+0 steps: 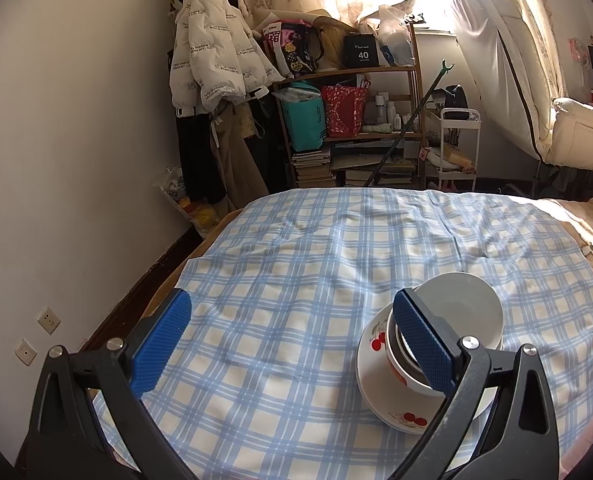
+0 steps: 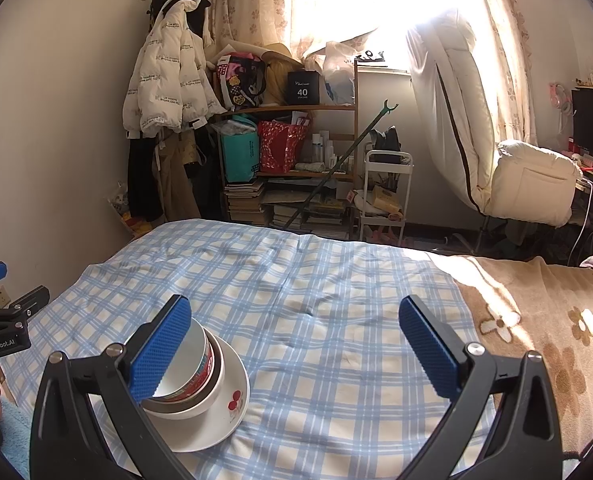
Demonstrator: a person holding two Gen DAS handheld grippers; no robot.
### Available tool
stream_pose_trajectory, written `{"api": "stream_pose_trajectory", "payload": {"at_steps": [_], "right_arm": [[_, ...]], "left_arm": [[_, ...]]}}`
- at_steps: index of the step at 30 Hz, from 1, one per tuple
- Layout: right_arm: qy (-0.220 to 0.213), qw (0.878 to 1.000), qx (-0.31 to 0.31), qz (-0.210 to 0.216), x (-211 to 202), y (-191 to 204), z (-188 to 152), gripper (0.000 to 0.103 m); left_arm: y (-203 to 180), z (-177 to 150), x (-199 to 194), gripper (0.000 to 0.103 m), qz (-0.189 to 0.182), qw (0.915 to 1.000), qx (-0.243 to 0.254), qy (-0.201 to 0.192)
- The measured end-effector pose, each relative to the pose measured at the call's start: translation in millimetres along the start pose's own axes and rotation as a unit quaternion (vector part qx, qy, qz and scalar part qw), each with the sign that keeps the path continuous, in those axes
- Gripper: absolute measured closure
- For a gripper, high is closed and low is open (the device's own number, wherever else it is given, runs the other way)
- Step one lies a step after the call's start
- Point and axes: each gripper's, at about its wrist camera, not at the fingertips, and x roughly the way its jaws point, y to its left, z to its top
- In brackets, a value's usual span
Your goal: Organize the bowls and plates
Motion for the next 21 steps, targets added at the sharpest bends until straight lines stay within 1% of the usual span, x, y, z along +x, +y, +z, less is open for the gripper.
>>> {"api": "stream_pose_trajectory", "payload": {"at_steps": [21], "right_arm": [[0.001,1.000,0.000,0.000,0.1,0.4,0.6,0.000]], "left_arm": [[3.4,0.3,2.0,0.003,0.003,1.0000,0.000,0.001]]}}
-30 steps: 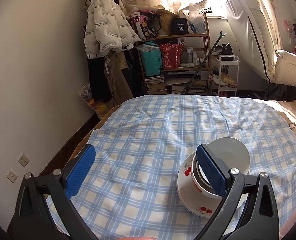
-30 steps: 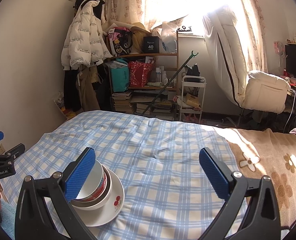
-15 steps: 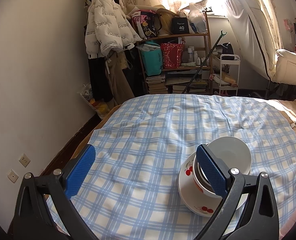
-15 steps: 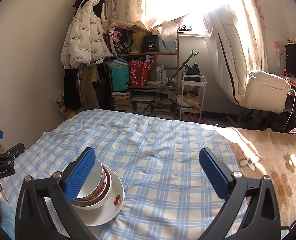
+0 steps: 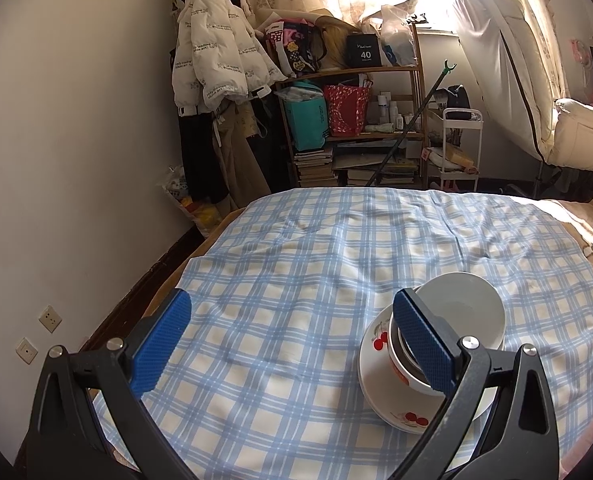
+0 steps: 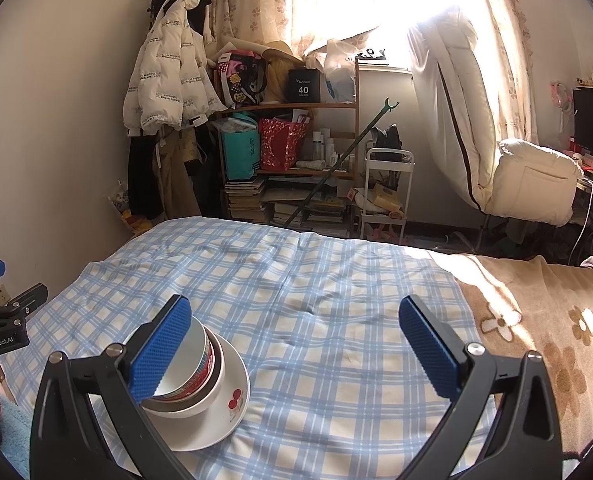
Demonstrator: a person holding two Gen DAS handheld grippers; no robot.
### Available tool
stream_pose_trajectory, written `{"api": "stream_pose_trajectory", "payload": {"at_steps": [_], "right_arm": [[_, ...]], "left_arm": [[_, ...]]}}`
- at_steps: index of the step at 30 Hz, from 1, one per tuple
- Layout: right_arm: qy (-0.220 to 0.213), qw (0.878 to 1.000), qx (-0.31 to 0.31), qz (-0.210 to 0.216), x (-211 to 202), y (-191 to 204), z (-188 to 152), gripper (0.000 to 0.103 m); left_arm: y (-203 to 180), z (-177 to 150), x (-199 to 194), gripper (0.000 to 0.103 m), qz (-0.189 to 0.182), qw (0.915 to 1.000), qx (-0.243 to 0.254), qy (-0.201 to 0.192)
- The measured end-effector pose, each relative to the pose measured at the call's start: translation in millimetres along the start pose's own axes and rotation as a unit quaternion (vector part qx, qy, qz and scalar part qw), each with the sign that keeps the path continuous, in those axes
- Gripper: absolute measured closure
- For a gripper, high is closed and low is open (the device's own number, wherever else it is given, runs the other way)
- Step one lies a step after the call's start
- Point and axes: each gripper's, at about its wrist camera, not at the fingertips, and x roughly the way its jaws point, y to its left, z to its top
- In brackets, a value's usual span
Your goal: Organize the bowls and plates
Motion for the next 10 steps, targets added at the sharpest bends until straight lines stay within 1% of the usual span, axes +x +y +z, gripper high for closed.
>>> {"api": "stream_pose_trajectory", "payload": {"at_steps": [10], "right_arm": [[0.000,1.000,0.000,0.000,0.2,-0.5,0.6,0.000]], "left_arm": [[-0.5,0.1,0.6,0.003,0.002,1.0000,0.000,-0.001]]}}
